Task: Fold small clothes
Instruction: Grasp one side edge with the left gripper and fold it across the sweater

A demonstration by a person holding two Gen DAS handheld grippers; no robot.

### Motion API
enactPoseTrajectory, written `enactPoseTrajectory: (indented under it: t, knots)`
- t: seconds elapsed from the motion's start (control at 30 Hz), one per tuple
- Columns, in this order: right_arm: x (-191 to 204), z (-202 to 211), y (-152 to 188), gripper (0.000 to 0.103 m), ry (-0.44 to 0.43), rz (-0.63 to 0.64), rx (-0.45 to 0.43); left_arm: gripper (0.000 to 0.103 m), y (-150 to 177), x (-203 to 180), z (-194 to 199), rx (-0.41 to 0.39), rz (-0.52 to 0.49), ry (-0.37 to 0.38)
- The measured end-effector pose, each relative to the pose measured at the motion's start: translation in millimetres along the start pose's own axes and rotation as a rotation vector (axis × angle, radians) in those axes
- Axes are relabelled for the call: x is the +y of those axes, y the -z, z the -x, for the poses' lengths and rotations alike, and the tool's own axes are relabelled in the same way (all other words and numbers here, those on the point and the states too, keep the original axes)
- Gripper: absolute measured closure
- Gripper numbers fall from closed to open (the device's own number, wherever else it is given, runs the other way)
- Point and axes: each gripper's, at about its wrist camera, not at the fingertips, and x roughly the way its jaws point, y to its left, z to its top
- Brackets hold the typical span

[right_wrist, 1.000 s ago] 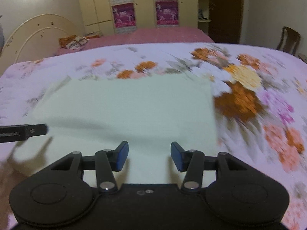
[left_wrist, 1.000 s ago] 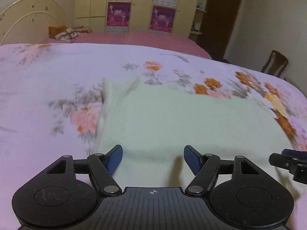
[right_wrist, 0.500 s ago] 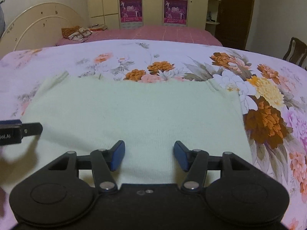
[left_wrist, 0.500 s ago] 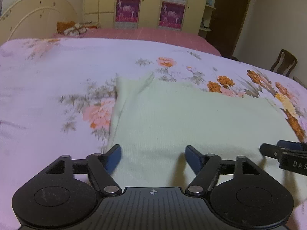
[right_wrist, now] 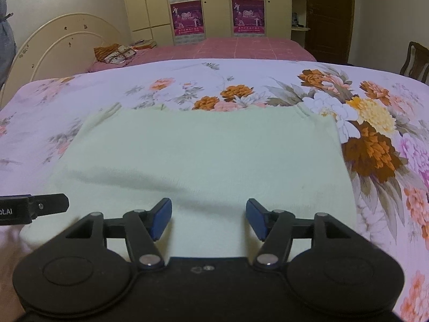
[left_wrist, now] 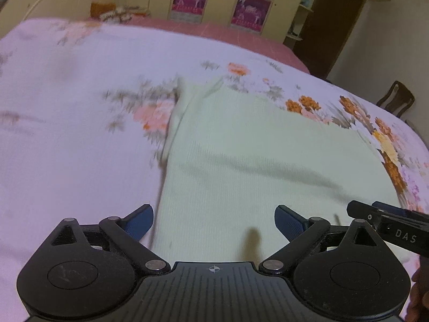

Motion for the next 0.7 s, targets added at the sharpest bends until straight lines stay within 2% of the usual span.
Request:
enactPoseTrajectory:
  t: [0.2, 0.3, 0.4, 0.47, 0.53, 0.7]
  knots:
    - [5, 8, 10, 0.042, 0.001, -0.007, 0.004, 0.007, 25, 16, 4, 0.055, 0.092, 0.015]
    - [6, 9, 15, 0.042, 0.010, 0.002, 0.008, 0.007, 36, 19, 9, 0.043, 0.119, 0.036]
    - [8, 4, 22, 0.042, 0.023, 0.017, 0.044, 0.007, 43, 21, 11, 0.044, 0.176, 0.078]
    - [8, 3, 26, 0.042, 0.020, 0.013, 0.054, 0.007, 47, 21, 10, 0.045, 0.238, 0.133]
    - [7, 5, 28, 0.042, 0.016, 0.006, 0.046, 0.008, 50, 22, 7, 0.032, 0.307, 0.192]
    - [5, 8, 26, 0.042, 0.001, 0.001, 0.028, 0.009, 48, 29, -10, -0.092, 0.470, 0.241]
